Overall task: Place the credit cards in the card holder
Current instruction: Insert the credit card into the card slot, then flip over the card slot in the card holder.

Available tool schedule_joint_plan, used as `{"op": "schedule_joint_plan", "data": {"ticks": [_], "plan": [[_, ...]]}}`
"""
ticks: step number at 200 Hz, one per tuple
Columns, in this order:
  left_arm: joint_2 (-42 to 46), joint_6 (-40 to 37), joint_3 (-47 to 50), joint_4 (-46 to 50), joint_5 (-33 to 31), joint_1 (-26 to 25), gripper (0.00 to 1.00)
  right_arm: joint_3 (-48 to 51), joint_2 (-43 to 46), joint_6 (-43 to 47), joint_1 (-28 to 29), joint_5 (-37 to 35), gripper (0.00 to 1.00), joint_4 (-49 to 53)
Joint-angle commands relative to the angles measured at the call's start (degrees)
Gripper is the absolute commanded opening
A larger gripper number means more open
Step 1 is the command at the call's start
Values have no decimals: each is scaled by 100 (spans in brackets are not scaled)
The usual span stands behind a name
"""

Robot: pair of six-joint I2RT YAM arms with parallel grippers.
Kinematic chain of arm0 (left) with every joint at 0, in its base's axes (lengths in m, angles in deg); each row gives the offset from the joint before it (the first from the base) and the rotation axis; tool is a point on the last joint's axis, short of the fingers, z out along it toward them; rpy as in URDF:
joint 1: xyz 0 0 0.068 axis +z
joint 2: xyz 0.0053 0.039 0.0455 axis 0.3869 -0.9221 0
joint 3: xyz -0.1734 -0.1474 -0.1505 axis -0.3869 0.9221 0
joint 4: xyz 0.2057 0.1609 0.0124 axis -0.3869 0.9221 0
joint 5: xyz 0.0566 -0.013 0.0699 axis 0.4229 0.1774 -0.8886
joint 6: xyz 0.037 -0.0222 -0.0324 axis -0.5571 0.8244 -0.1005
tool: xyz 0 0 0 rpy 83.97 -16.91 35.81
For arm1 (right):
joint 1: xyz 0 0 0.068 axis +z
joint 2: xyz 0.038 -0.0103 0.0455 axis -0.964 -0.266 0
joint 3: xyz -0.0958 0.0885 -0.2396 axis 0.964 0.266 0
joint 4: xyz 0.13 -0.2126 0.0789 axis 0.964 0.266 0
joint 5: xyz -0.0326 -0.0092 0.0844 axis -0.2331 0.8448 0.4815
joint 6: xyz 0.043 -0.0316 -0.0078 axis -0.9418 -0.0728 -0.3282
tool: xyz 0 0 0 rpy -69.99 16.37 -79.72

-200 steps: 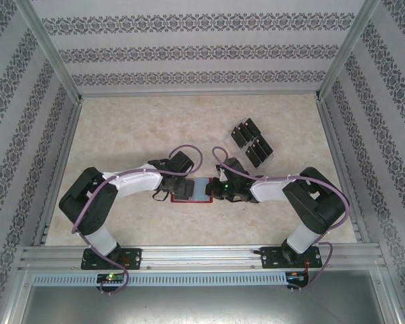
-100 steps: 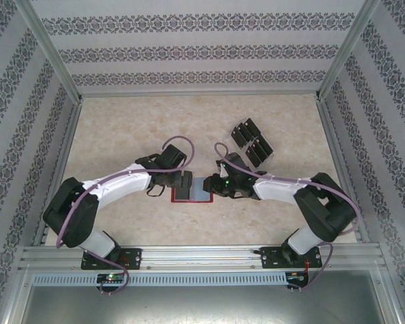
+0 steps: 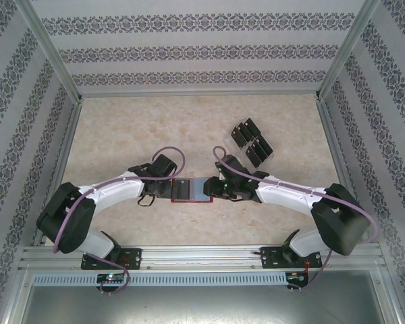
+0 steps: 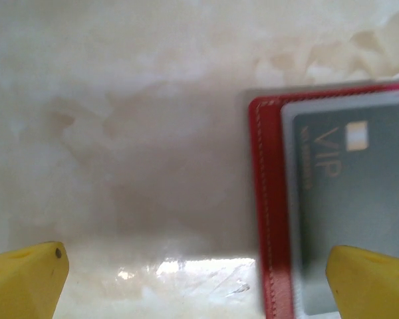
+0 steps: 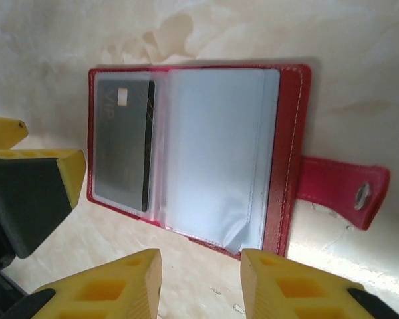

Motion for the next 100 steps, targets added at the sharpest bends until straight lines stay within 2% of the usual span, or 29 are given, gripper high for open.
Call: {"op": "schedule_joint_plan", "data": {"ticks": [1,100], "plan": [[108,18,101,-178,37,64,100,-21,-182,-204,160,-258,37,102],[56,8,149,-335,66,64,100,-92,-698,-367,324,-181,30,-126]]}}
